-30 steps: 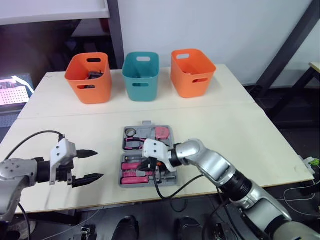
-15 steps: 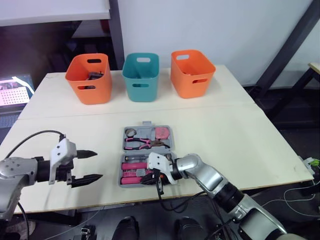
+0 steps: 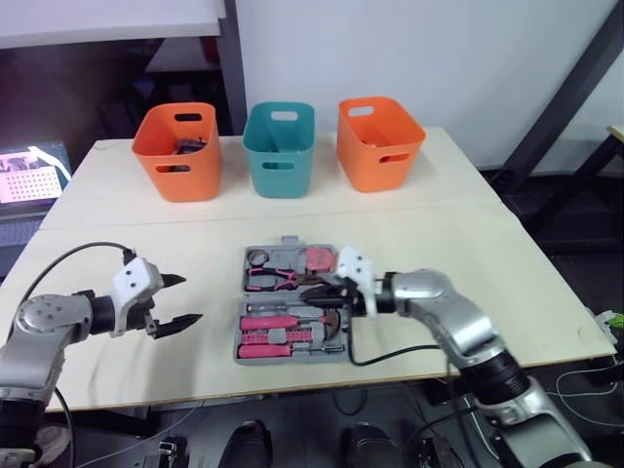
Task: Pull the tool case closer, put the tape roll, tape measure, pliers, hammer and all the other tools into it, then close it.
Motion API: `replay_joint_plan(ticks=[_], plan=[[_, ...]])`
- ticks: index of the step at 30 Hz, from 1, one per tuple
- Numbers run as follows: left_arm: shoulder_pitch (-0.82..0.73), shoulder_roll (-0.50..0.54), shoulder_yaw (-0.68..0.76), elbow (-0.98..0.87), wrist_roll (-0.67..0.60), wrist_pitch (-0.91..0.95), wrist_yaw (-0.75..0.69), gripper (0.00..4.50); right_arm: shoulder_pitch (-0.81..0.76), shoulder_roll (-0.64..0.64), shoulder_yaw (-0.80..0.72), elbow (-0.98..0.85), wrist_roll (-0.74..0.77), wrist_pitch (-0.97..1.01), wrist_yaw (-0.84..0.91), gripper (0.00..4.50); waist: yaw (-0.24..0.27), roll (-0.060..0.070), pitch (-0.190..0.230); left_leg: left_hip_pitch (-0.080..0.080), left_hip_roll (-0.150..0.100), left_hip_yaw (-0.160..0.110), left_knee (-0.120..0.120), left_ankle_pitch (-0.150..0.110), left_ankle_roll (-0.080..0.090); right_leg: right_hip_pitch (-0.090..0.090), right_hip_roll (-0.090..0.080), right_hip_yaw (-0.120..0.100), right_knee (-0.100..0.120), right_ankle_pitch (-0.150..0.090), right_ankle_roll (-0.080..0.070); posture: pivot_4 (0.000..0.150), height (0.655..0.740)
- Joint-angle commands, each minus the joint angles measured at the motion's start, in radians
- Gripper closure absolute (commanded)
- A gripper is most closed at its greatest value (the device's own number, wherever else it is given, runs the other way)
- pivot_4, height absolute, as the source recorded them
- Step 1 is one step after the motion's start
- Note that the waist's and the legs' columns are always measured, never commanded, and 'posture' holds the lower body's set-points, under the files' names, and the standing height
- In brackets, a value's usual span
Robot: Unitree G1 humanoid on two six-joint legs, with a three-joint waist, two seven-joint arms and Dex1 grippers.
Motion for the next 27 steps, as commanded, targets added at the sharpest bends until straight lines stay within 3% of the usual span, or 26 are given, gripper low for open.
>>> replay_joint_plan(ticks=[1, 3, 9, 17, 27], plan=[[-0.081, -0.016, 0.013, 0.084, -0.008, -0.046, -0.001, 0.52, 0.008, -0.098, -0.021, 0.026, -0.084, -0.062, 0.002, 4.5, -0.002, 0.0, 0.0, 0.0, 0.0, 0.0, 0.0, 0.0, 0.0, 0.0, 0.0, 0.0, 0.0, 0.0, 0.0, 0.15, 0.74], [-0.113, -0.032, -0.023, 0.152, 0.041, -0.117, -0.001, 1.25, 0.008, -0.138, -0.007, 0.082, -0.137, -0.106, -0.009, 4.5, -0.003, 0.0, 0.0, 0.0, 0.0, 0.0, 0.0, 0.0, 0.0, 0.0, 0.0, 0.0, 0.0, 0.0, 0.0, 0.15, 0.74], [-0.273, -0.088, -0.173, 0.394, 0.19, -0.26, -0.018, 4.44, -0.047, -0.138, 0.083, 0.314, -0.332, -0.323, -0.065, 4.5, -0.005, 0.0, 0.0, 0.0, 0.0, 0.001, 0.0, 0.0, 0.0, 0.0, 0.001, 0.0, 0.001, 0.002, 0.003, 0.15, 0.74], [-0.424, -0.204, -0.246, 0.626, 0.276, -0.356, 0.021, 4.48, -0.113, -0.008, 0.071, 0.498, -0.331, -0.409, -0.065, 4.5, -0.005, -0.001, 0.001, 0.0, 0.0, 0.0, 0.001, 0.0, 0.0, 0.001, 0.001, 0.0, 0.0, 0.004, 0.009, 0.15, 0.74], [-0.448, -0.299, -0.275, 0.652, 0.292, -0.368, 0.017, 4.48, -0.179, 0.081, 0.089, 0.587, -0.356, -0.441, -0.04, 4.5, -0.004, -0.001, 0.001, 0.0, 0.0, 0.0, 0.001, 0.0, 0.0, 0.001, 0.002, 0.0, 0.001, 0.005, 0.009, 0.15, 0.74]])
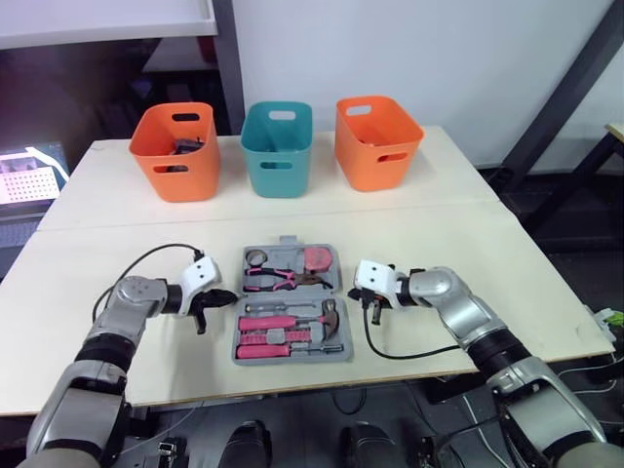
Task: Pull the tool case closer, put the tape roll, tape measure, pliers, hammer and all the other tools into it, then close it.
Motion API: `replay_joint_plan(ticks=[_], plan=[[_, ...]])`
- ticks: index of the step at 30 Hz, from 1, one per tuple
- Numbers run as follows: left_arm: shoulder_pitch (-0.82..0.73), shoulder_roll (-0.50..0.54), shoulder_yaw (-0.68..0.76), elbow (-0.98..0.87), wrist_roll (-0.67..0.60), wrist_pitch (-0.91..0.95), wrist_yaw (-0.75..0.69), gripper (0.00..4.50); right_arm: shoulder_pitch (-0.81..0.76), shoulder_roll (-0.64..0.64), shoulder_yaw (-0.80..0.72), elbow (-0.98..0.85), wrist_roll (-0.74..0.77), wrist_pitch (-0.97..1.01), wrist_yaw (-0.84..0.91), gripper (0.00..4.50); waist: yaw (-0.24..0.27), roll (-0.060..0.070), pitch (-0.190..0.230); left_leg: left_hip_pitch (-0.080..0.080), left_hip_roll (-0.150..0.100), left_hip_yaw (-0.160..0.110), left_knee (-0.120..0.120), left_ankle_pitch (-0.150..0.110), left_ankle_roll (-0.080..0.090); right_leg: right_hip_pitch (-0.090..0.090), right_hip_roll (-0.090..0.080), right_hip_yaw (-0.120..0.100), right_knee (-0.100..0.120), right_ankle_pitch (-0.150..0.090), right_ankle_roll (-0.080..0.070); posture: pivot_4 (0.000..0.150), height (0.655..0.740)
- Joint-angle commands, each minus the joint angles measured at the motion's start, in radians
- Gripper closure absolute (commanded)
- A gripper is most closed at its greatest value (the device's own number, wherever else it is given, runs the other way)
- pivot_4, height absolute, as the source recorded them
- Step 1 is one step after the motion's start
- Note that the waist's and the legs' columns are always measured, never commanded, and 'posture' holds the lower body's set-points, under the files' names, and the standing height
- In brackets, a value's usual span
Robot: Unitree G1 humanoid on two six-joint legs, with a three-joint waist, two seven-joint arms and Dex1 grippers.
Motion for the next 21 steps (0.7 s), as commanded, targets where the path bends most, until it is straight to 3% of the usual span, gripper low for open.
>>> replay_joint_plan(ticks=[1, 9, 21], plan=[[-0.025, -0.03, -0.005, -0.024, 0.002, 0.0, 0.003, 4.48, -0.052, 0.025, -0.003, 0.031, -0.012, -0.033, 0.012, 4.5, 0.001, 0.0, 0.0, 0.0, 0.0, 0.0, 0.0, 0.0, 0.0, 0.0, 0.0, 0.0, 0.0, 0.0, 0.0, 0.15, 0.74], [-0.012, -0.097, -0.018, -0.042, 0.008, 0.021, 0.036, 4.48, -0.095, 0.082, 0.01, 0.08, -0.013, -0.04, 0.078, 4.5, 0.007, 0.001, 0.0, 0.0, 0.0, 0.0, 0.002, 0.0, 0.0, 0.002, 0.0, 0.0, 0.0, 0.0, 0.001, 0.15, 0.74], [0.075, -0.085, -0.004, -0.151, -0.016, 0.1, 0.022, 4.48, -0.057, 0.1, 0.005, 0.064, -0.009, -0.047, 0.102, 4.5, 0.0, 0.001, 0.0, 0.0, 0.0, -0.001, 0.002, 0.0, 0.0, 0.002, 0.0, 0.0, 0.0, 0.001, 0.001, 0.15, 0.74]])
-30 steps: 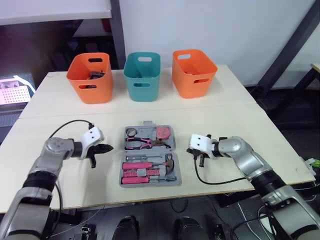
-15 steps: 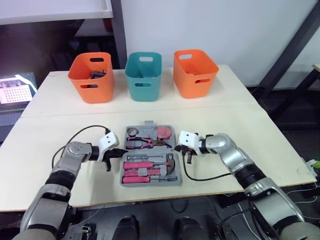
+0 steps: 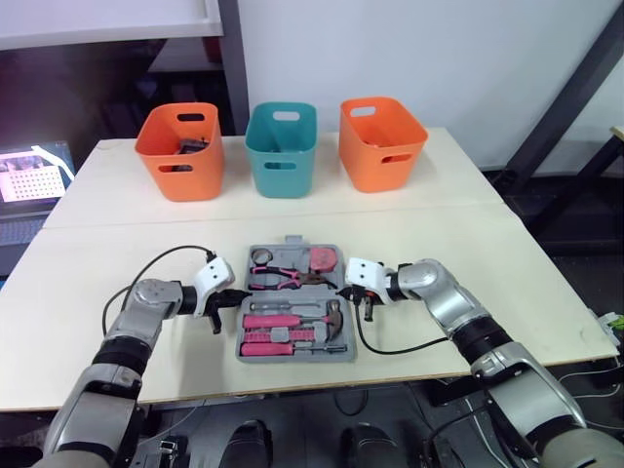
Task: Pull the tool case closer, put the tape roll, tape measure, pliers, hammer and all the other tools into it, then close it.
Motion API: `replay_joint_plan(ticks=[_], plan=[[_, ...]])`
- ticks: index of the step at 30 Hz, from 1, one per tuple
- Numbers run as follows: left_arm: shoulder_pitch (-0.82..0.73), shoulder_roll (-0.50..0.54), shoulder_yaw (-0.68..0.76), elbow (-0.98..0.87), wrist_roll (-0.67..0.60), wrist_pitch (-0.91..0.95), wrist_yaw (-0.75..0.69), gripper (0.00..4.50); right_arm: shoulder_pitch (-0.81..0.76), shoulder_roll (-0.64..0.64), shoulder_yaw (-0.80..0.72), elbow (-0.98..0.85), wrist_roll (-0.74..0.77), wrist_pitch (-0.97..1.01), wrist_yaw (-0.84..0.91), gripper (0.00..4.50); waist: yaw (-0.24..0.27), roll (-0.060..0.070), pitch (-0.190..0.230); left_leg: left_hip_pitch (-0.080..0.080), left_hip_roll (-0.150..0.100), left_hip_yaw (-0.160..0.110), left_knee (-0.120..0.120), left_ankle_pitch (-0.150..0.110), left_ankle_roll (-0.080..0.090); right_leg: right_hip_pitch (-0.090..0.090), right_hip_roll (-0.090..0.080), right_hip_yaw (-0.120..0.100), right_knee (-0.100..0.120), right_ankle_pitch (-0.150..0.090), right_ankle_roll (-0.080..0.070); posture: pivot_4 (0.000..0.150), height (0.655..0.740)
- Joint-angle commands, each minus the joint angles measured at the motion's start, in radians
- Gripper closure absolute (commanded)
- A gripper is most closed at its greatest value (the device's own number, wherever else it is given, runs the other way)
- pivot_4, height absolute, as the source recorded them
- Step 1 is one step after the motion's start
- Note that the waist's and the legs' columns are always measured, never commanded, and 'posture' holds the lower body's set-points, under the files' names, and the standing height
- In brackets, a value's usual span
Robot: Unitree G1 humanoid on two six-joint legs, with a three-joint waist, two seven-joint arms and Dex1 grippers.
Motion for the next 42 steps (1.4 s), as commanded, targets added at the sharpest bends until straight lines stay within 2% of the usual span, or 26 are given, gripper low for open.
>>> replay_joint_plan(ticks=[1, 7, 20, 31, 39, 42], plan=[[0.036, -0.027, -0.022, -0.074, -0.017, 0.034, -0.022, 4.48, 0.011, 0.041, 0.0, -0.057, 0.033, -0.01, 0.032, 4.5, 0.0, 0.0, 0.0, 0.0, 0.0, 0.0, 0.0, 0.0, 0.0, 0.0, 0.0, 0.0, 0.0, 0.0, 0.0, 0.15, 0.74], [0.136, -0.008, -0.002, -0.195, -0.042, 0.112, -0.027, 4.48, 0.075, 0.049, -0.01, -0.138, 0.041, 0.038, 0.036, 4.5, -0.002, 0.001, 0.0, 0.001, 0.0, 0.0, -0.001, 0.0, 0.0, 0.0, 0.0, 0.0, 0.0, 0.0, 0.0, 0.15, 0.74], [0.252, 0.006, 0.0, -0.374, -0.082, 0.274, -0.034, 4.48, 0.17, 0.053, -0.029, -0.255, 0.038, 0.129, 0.027, 4.5, -0.003, 0.002, -0.001, 0.003, 0.0, 0.0, -0.002, 0.0, 0.0, 0.002, 0.0, 0.0, 0.0, 0.0, 0.0, 0.15, 0.74], [0.251, 0.038, 0.027, -0.35, -0.063, 0.256, 0.002, 4.48, 0.155, 0.053, -0.042, -0.223, 0.033, 0.132, 0.033, 4.5, -0.005, 0.002, -0.001, 0.006, 0.0, 0.0, -0.002, 0.0, 0.0, 0.004, 0.0, 0.0, 0.0, 0.0, 0.0, 0.15, 0.74], [0.337, 0.15, 0.116, -0.418, -0.128, 0.28, -0.021, 4.48, 0.166, -0.02, -0.165, -0.283, 0.103, 0.229, 0.01, 4.5, -0.008, 0.002, -0.001, 0.006, 0.0, 0.0, -0.004, 0.0, 0.0, 0.003, 0.0, 0.001, 0.0, 0.0, -0.001, 0.15, 0.74], [0.378, 0.176, 0.202, -0.474, -0.218, 0.293, -0.029, 4.48, 0.195, -0.052, -0.235, -0.35, 0.152, 0.289, -0.017, 4.5, -0.006, 0.002, -0.001, 0.006, 0.0, 0.0, -0.004, 0.0, 0.0, 0.002, 0.0, 0.001, 0.0, 0.0, -0.001, 0.15, 0.74]])
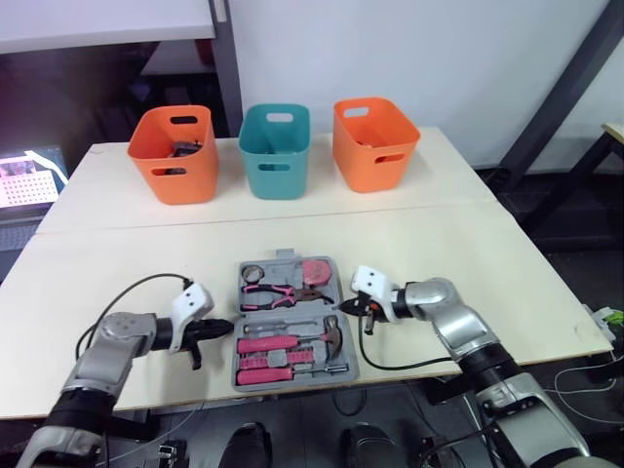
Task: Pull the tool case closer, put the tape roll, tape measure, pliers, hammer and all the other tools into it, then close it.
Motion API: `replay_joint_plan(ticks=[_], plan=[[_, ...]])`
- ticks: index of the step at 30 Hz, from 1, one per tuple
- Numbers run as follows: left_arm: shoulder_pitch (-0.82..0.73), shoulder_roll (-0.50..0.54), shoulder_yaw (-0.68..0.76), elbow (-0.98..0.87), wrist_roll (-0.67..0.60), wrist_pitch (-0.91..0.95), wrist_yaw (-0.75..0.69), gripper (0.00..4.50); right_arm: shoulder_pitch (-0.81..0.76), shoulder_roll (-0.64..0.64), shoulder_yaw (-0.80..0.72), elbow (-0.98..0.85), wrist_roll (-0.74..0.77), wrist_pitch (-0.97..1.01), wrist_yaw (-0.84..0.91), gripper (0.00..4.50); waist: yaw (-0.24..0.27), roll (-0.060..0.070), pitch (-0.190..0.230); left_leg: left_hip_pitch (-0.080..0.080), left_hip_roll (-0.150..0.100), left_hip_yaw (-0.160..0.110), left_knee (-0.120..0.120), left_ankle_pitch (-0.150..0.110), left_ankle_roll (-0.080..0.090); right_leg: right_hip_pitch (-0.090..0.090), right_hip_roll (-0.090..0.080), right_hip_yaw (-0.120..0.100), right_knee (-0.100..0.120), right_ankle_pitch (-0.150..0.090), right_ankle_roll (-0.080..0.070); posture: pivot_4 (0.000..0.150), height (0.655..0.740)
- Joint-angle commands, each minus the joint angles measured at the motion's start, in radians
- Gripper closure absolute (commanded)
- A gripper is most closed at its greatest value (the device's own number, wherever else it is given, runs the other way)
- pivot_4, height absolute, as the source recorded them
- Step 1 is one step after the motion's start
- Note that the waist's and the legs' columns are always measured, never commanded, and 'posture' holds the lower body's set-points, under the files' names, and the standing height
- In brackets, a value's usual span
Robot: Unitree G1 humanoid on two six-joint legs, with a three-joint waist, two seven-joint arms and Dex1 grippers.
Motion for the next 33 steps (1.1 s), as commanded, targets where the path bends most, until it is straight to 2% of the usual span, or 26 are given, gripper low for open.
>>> replay_joint_plan(ticks=[1, 2, 5, 8, 10, 12, 13, 20, 22, 26, 33], plan=[[0.041, 0.028, 0.109, -0.075, -0.108, 0.021, -0.02, 4.48, 0.02, -0.028, -0.096, -0.104, 0.075, 0.063, -0.031, 4.5, 0.002, 0.0, 0.0, 0.0, 0.0, 0.0, 0.0, 0.0, 0.0, 0.0, 0.0, 0.0, 0.0, 0.0, 0.0, 0.15, 0.74], [0.055, 0.024, 0.129, -0.103, -0.146, 0.028, -0.033, 4.48, 0.026, -0.027, -0.118, -0.127, 0.101, 0.101, -0.036, 4.5, 0.003, 0.0, 0.0, 0.0, 0.0, 0.0, 0.0, 0.0, 0.0, 0.0, 0.0, 0.0, 0.0, -0.001, -0.002, 0.15, 0.74], [0.106, 0.003, 0.159, -0.231, -0.27, 0.097, -0.075, 4.5, 0.029, -0.006, -0.184, -0.196, 0.198, 0.257, -0.053, 3.59, 0.006, 0.0, 0.0, -0.001, 0.0, 0.0, 0.0, 0.0, 0.0, 0.0, -0.001, 0.0, -0.001, -0.002, -0.003, 0.15, 0.74], [0.146, -0.003, 0.122, -0.348, -0.337, 0.178, -0.101, 4.5, 0.003, 0.032, -0.236, -0.219, 0.292, 0.431, -0.088, 2.2, 0.005, 0.0, 0.0, -0.001, 0.0, 0.0, 0.001, 0.0, 0.0, 0.0, -0.001, 0.0, -0.001, -0.002, -0.003, 0.15, 0.74], [0.152, -0.009, 0.059, -0.393, -0.325, 0.201, -0.102, 4.5, -0.044, 0.073, -0.29, -0.181, 0.358, 0.602, -0.143, 1.24, 0.005, 0.0, 0.0, -0.001, 0.0, 0.0, 0.001, 0.0, 0.0, 0.0, -0.001, 0.0, -0.001, -0.002, -0.004, 0.15, 0.74], [0.139, -0.021, 0.008, -0.393, -0.293, 0.203, -0.089, 4.5, -0.081, 0.101, -0.329, -0.134, 0.389, 0.69, -0.196, 0.25, 0.004, 0.0, 0.0, -0.001, 0.0, 0.0, 0.001, 0.0, 0.0, 0.0, -0.001, 0.0, -0.001, -0.002, -0.004, 0.15, 0.74], [0.13, -0.028, -0.024, -0.382, -0.269, 0.193, -0.084, 4.5, -0.099, 0.114, -0.347, -0.106, 0.402, 0.714, -0.218, 0.05, 0.004, 0.0, 0.0, -0.001, 0.0, 0.0, 0.001, 0.0, 0.0, 0.0, -0.001, 0.0, -0.001, -0.002, -0.004, 0.15, 0.74], [0.118, -0.089, -0.142, -0.355, -0.199, 0.184, -0.026, 4.5, -0.191, 0.183, -0.399, 0.085, 0.464, 0.783, -0.288, 0.05, 0.004, 0.0, 0.0, -0.002, 0.0, 0.0, 0.001, 0.0, 0.0, -0.001, 0.0, 0.0, -0.001, -0.002, -0.003, 0.15, 0.74], [0.123, -0.089, -0.165, -0.343, -0.175, 0.176, -0.012, 4.5, -0.21, 0.194, -0.383, 0.156, 0.452, 0.748, -0.293, 0.05, 0.004, 0.0, 0.0, -0.002, 0.0, 0.0, 0.001, 0.0, 0.0, -0.001, 0.0, 0.0, -0.001, -0.001, -0.003, 0.15, 0.74], [0.168, -0.092, -0.211, -0.354, -0.116, 0.203, 0.057, 4.5, -0.292, 0.263, -0.453, 0.373, 0.481, 0.645, -0.322, 0.05, -0.003, 0.0, 0.0, -0.002, 0.0, 0.0, 0.001, 0.0, 0.0, -0.001, 0.0, 0.001, -0.001, 0.0, -0.001, 0.15, 0.74], [0.214, -0.062, -0.237, -0.351, -0.081, 0.239, 0.103, 4.5, -0.426, 0.337, -0.449, 0.721, 0.45, 0.432, -0.262, 0.05, -0.011, 0.001, 0.0, -0.001, 0.0, 0.0, 0.0, 0.0, 0.0, -0.001, 0.0, 0.001, 0.0, 0.0, 0.0, 0.15, 0.74]])
